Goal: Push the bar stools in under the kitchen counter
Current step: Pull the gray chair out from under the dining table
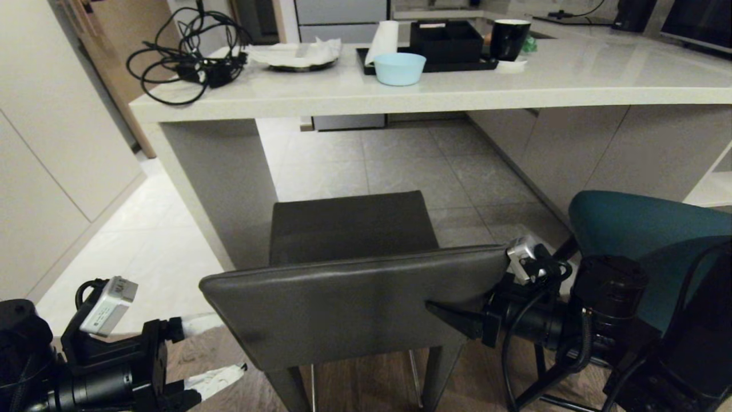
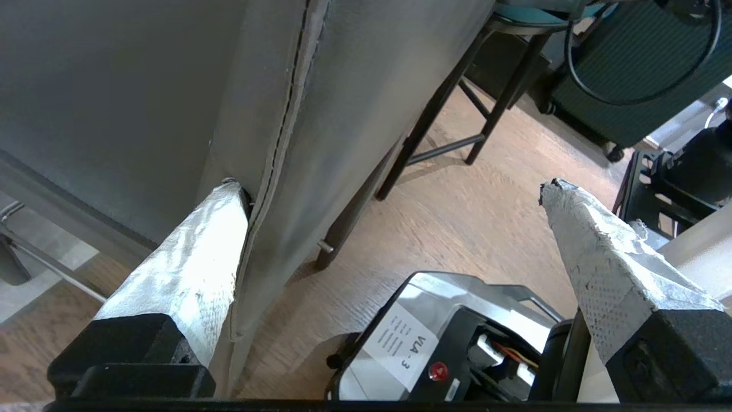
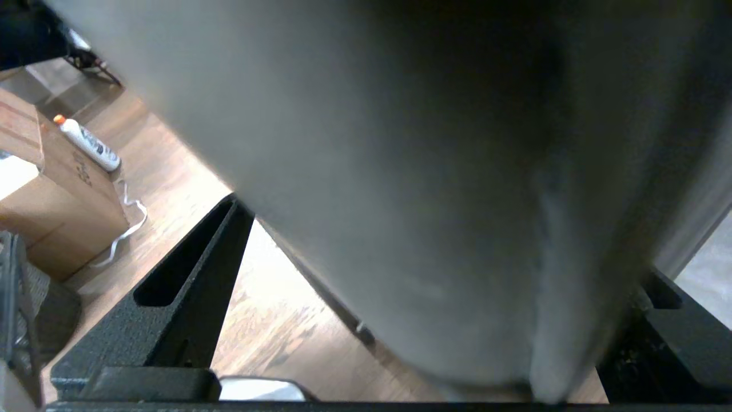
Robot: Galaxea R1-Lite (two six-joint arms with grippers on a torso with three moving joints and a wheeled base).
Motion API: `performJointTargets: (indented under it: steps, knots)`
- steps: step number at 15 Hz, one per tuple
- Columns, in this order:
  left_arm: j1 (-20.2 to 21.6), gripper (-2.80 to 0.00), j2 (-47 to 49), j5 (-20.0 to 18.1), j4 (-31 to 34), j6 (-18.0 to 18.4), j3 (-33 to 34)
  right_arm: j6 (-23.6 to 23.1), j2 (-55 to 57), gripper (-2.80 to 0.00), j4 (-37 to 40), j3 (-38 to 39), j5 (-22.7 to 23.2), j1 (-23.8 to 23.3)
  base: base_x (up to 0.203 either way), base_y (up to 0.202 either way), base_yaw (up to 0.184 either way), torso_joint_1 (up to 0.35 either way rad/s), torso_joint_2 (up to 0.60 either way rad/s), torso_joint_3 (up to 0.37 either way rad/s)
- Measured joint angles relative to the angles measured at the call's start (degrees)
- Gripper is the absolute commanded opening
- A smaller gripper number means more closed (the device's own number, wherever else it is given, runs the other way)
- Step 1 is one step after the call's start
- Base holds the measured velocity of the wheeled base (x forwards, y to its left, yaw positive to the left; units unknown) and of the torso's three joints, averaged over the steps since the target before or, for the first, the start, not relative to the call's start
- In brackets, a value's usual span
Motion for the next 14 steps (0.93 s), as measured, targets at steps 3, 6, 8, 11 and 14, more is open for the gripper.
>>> performJointTargets:
  steps: [3, 6, 8, 11, 14]
  knots:
    - [-3.0, 0.00, -2.2, 0.8, 0.2, -3.2, 0.0, -0.1, 2.9, 0.00, -0.4, -3.9, -4.1, -0.2, 0.000, 0.000, 0.000, 0.000, 0.00, 0.000]
    - [-6.5, 0.00, -4.1, 0.8, 0.4, -5.0, 0.0, -0.1, 6.6, 0.00, -0.9, -8.4, -10.6, -0.4, 0.000, 0.000, 0.000, 0.000, 0.00, 0.000]
    - [-9.7, 0.00, -4.7, -0.6, 0.7, -5.3, 0.0, 0.3, 8.3, 0.00, -1.3, -9.6, -13.1, -0.6, 0.000, 0.000, 0.000, 0.000, 0.00, 0.000]
    - [-13.5, 0.00, -5.1, -1.0, 0.9, -5.6, 0.0, 0.2, 9.4, 0.00, -1.2, -10.1, -13.3, -0.9, 0.000, 0.000, 0.000, 0.000, 0.00, 0.000]
    - [-14.7, 0.00, -5.2, 0.3, -2.8, -4.9, -0.1, 0.0, 9.8, 0.00, 2.6, -9.2, -12.2, -0.4, 0.000, 0.000, 0.000, 0.000, 0.00, 0.000]
